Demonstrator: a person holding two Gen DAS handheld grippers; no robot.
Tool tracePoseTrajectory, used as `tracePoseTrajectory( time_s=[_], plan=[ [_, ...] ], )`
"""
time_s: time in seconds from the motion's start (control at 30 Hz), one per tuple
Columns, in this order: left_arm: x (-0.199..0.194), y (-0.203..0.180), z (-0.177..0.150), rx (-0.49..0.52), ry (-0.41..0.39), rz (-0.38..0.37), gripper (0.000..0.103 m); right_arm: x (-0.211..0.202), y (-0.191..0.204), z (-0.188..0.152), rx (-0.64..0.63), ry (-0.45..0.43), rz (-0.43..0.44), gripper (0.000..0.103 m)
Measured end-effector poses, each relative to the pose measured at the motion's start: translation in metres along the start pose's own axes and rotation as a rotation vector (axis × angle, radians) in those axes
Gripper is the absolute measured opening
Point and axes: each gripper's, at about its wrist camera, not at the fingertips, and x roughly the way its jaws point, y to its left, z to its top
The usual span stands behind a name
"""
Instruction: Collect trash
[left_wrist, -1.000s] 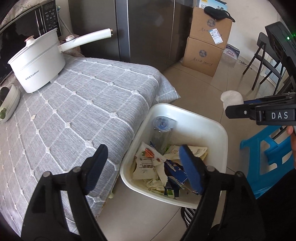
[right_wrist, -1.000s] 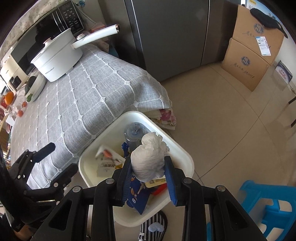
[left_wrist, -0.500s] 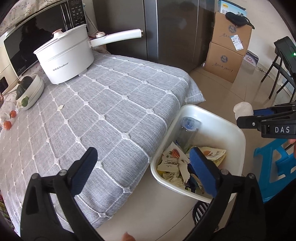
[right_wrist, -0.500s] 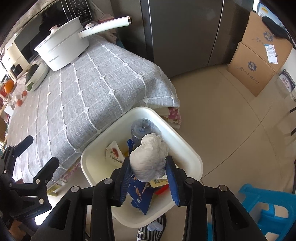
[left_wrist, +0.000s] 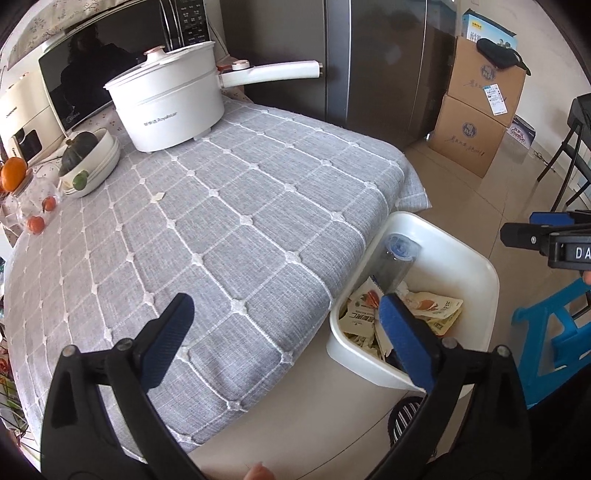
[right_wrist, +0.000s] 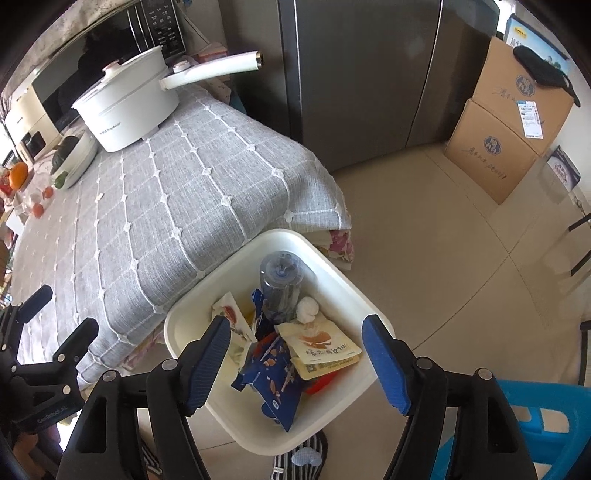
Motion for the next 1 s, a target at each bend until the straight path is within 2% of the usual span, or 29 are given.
tracePoseTrajectory(
  time_s=[0.17, 0.33, 0.47, 0.67, 0.83, 1.0],
  plan=[
    [-0.036, 0.02, -0.01, -0.045, -0.05, 0.077, 0.1, -0.038, 0.006, -0.003, 0.023, -0.13, 0.0, 0.084],
    [-0.073, 0.04, -0.024, -0.128, -0.078, 0.123, 0.1, -0.077, 0.03, -0.015, 0.014, -0.266, 0.002, 0.088],
    [-0.101, 0.054, -0.034, -0.167, -0.119, 0.17, 0.102, -0.1, 0.05, -0.031, -0.003, -0.349, -0.021, 0.098],
    [-0.12, 0.073, -0.038, -0.215, -0.156, 0.196, 0.102, -0.124, 0.091, -0.06, -0.112, -0.464, -0.06, 0.102],
    [-0.125, 0.081, -0.04, -0.222, -0.169, 0.204, 0.102, -0.127, 0.116, -0.065, -0.185, -0.51, -0.088, 0.102],
    [-0.128, 0.087, -0.041, -0.24, -0.184, 0.204, 0.102, -0.118, 0.123, -0.06, -0.176, -0.482, -0.069, 0.102]
  ],
)
